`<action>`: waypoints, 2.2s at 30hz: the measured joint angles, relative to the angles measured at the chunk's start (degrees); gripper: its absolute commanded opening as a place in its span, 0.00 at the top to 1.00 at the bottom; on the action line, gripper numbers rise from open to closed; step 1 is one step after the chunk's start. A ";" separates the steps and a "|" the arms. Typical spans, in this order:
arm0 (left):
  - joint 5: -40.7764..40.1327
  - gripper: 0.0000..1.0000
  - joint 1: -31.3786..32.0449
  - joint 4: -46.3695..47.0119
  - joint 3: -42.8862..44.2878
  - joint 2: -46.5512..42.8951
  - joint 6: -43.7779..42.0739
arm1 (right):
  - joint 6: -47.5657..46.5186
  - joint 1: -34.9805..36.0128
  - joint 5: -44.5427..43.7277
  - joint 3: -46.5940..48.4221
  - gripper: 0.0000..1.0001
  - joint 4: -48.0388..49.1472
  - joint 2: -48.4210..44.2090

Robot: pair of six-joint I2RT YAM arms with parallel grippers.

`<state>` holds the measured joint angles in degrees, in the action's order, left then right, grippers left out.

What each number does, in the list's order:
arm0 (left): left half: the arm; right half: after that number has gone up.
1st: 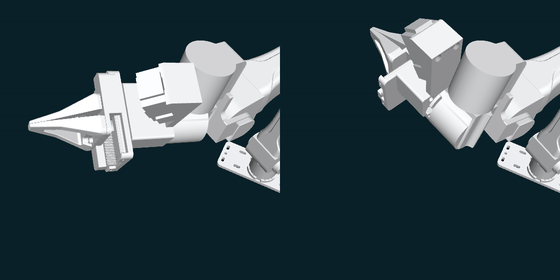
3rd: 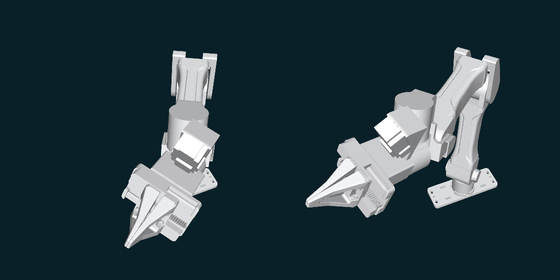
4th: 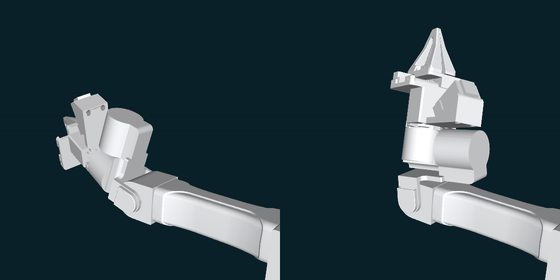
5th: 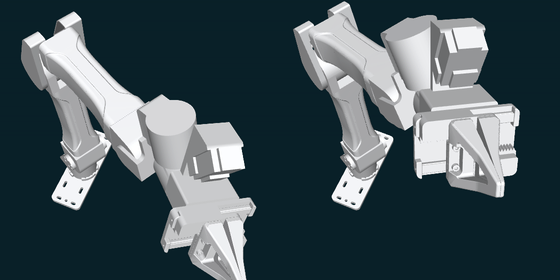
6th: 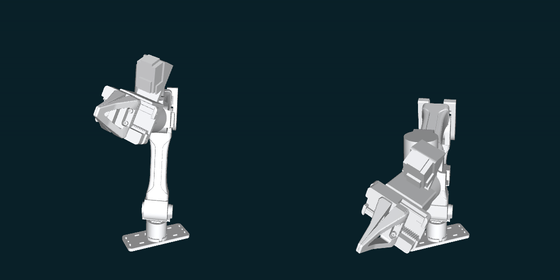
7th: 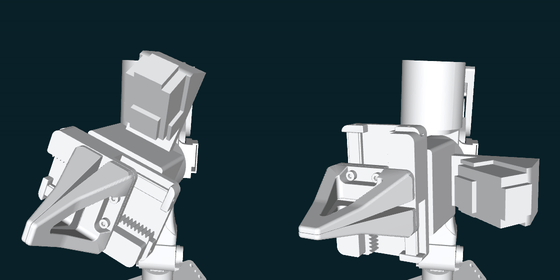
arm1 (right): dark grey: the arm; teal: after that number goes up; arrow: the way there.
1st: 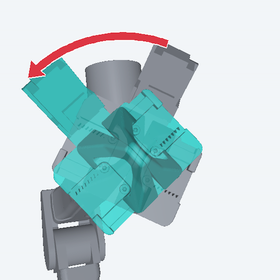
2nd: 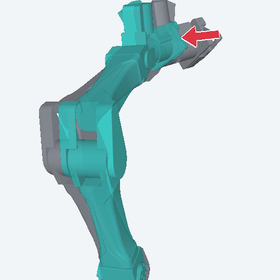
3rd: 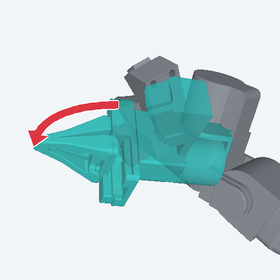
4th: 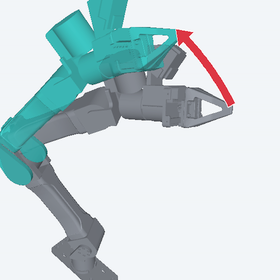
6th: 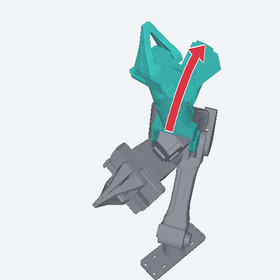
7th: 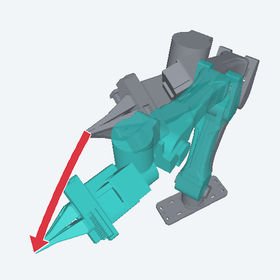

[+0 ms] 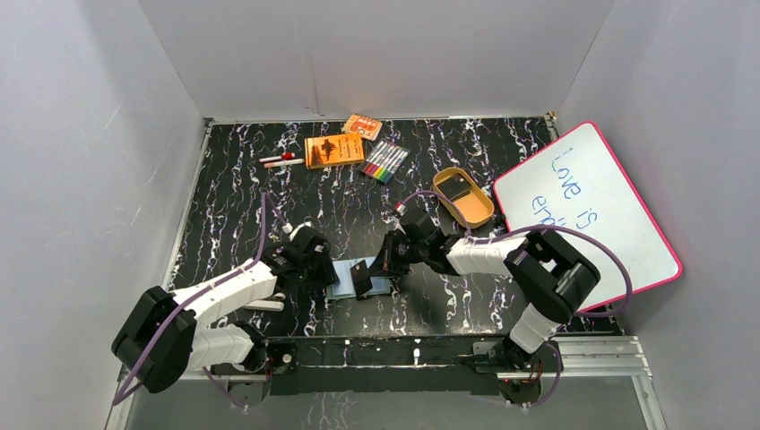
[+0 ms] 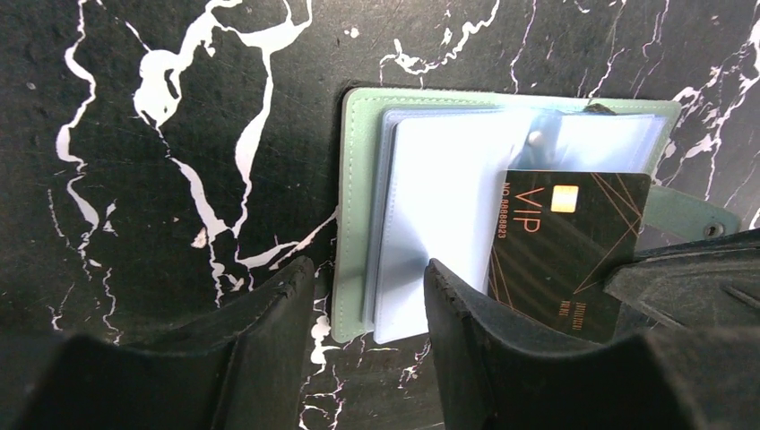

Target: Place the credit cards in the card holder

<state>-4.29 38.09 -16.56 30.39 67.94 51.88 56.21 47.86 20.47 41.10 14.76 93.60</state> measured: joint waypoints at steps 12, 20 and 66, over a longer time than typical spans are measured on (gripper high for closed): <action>1.07 0.56 0.00 3.87 -1.60 -0.39 1.31 | 4.61 0.00 0.02 -3.54 1.00 8.11 2.25; 1.22 0.58 0.00 4.11 -1.68 -0.39 1.29 | 5.64 0.11 -0.96 -3.85 1.00 12.39 3.32; 0.81 0.62 0.00 3.69 -2.58 -1.70 2.25 | 11.80 1.03 -7.10 -9.14 1.00 21.77 4.42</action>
<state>-3.49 38.09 -12.86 27.81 66.24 54.13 68.01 48.88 13.37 31.97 36.53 98.02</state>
